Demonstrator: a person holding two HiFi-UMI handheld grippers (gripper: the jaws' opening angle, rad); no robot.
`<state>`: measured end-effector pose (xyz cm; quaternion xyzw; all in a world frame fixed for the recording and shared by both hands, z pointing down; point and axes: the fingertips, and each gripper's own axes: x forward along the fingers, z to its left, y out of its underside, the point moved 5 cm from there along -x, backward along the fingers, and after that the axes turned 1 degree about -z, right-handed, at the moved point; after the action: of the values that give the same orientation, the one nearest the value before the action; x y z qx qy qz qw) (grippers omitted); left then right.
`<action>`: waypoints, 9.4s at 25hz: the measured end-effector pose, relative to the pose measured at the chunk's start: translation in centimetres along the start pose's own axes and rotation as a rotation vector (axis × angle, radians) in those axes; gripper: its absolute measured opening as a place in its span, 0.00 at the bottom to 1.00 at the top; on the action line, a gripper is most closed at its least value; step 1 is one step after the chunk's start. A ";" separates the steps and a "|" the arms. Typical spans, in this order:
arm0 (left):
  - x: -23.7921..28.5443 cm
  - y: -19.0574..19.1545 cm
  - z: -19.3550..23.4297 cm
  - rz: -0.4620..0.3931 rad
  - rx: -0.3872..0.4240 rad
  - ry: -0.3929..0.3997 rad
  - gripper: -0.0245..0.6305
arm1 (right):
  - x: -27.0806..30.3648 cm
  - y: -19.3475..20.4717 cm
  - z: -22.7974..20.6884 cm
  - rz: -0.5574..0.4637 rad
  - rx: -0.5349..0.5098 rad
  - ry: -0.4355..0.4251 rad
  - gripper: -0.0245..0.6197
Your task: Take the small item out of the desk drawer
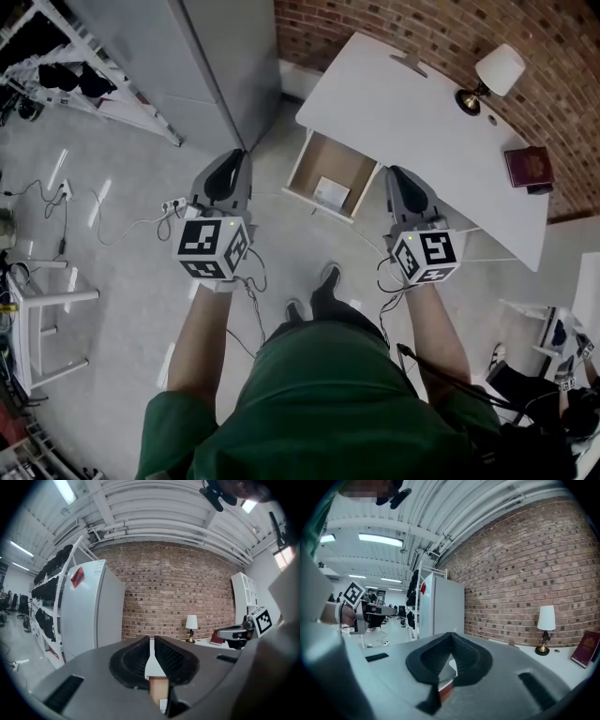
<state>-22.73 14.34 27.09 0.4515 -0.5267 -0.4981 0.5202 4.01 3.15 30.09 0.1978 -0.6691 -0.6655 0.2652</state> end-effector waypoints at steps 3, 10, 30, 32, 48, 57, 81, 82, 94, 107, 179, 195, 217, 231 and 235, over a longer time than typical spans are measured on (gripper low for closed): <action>2.3 0.4 -0.5 0.022 -0.001 -0.006 0.08 | 1.7 0.5 -2.0 0.005 0.026 -0.018 0.04; 6.9 1.8 -1.5 0.070 -0.003 -0.020 0.08 | 4.9 2.5 -5.9 0.031 0.078 -0.042 0.04; 13.9 6.1 -3.1 0.157 -0.031 0.108 0.08 | 7.8 6.1 -9.4 0.132 0.082 -0.011 0.04; 15.2 6.8 -3.0 0.167 -0.035 0.151 0.08 | 8.0 6.4 -9.4 0.145 0.081 0.014 0.04; 23.0 11.7 -4.1 0.304 0.093 0.605 0.08 | 8.4 7.5 -8.4 0.204 0.124 0.287 0.04; 25.7 17.6 -6.7 0.402 0.167 0.760 0.08 | 7.4 10.3 -8.8 0.242 0.179 0.380 0.04; 30.3 33.6 -11.8 0.616 0.546 0.932 0.08 | 6.1 22.1 -11.6 0.336 0.318 0.359 0.04; 30.4 34.2 -12.0 0.627 0.550 0.935 0.08 | 6.0 22.5 -11.7 0.338 0.321 0.359 0.04; 31.0 42.5 -13.9 0.786 0.586 0.967 0.18 | 4.5 27.3 -11.5 0.396 0.398 0.353 0.04; 32.4 51.7 -14.8 0.920 0.744 1.029 0.22 | 3.6 31.5 -11.7 0.415 0.465 0.345 0.04; 30.7 43.7 -14.6 0.772 0.699 0.969 0.07 | 5.2 27.5 -9.1 0.384 0.435 0.276 0.04; 28.8 31.0 -14.6 0.633 0.574 0.915 0.07 | 5.0 18.6 -11.7 0.293 0.348 0.317 0.04; 36.7 20.9 -11.9 0.602 0.130 0.769 0.07 | 4.5 9.3 -15.6 0.199 0.262 0.434 0.04; 41.6 26.8 -9.3 0.766 -0.249 0.633 0.07 | 4.3 8.0 -16.4 0.195 0.284 0.498 0.04; 42.1 27.9 -8.8 0.793 -0.257 0.590 0.07 | 3.9 8.3 -15.9 0.217 0.288 0.511 0.04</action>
<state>-14.92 -25.31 58.66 0.2707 -0.4227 -0.1746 0.8471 11.53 -11.49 38.30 0.3218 -0.6852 -0.4605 0.4635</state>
